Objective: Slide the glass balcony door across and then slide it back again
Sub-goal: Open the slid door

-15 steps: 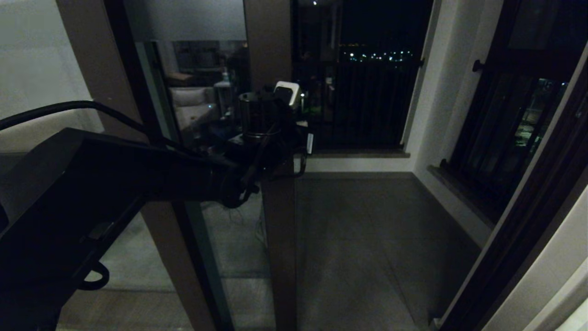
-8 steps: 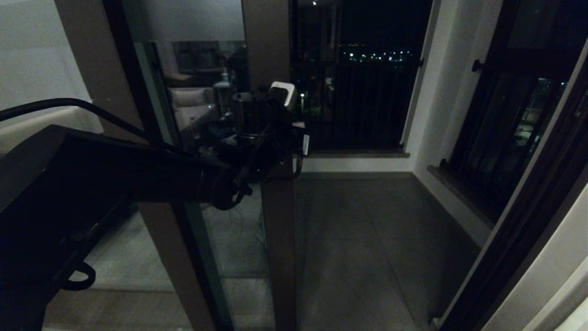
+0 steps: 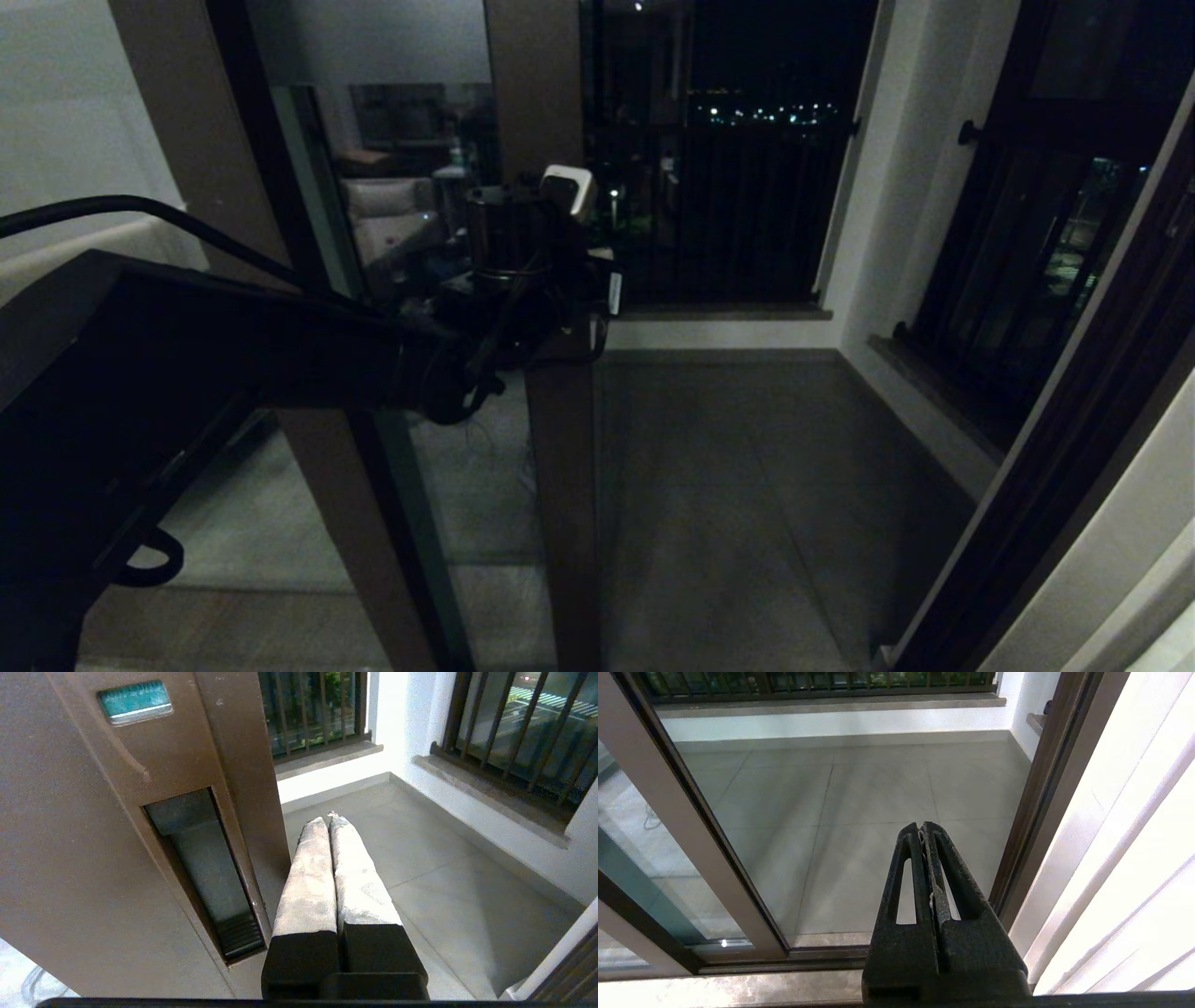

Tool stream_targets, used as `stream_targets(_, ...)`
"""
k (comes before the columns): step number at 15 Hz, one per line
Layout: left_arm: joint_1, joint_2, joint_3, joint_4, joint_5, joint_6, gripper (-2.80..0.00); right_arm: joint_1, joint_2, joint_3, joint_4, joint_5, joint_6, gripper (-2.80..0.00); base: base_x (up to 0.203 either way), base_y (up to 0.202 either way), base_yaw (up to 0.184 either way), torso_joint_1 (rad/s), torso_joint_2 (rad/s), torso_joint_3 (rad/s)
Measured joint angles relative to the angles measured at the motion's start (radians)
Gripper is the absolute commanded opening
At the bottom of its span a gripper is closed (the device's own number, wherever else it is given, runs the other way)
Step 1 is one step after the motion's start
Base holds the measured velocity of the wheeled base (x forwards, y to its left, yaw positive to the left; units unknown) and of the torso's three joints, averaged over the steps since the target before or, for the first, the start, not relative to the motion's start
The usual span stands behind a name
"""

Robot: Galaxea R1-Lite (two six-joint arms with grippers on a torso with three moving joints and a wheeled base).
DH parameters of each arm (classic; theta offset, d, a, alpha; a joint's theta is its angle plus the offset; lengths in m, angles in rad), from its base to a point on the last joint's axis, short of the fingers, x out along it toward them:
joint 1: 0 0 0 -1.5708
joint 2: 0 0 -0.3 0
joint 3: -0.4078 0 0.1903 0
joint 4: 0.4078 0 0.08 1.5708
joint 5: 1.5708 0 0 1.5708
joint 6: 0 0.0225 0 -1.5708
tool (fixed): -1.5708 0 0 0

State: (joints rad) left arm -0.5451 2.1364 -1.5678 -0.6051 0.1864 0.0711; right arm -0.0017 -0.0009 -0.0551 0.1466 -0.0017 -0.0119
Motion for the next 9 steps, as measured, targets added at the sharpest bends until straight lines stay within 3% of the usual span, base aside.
stream_targets(9,0.025,-0.021,0.032,-0.005,0.006,0.0,-2.8,0.0,0.0,0.0,0.0,0.0,0.0,-2.8,0.0,0.0,0.0,0.0,0.0,0.0)
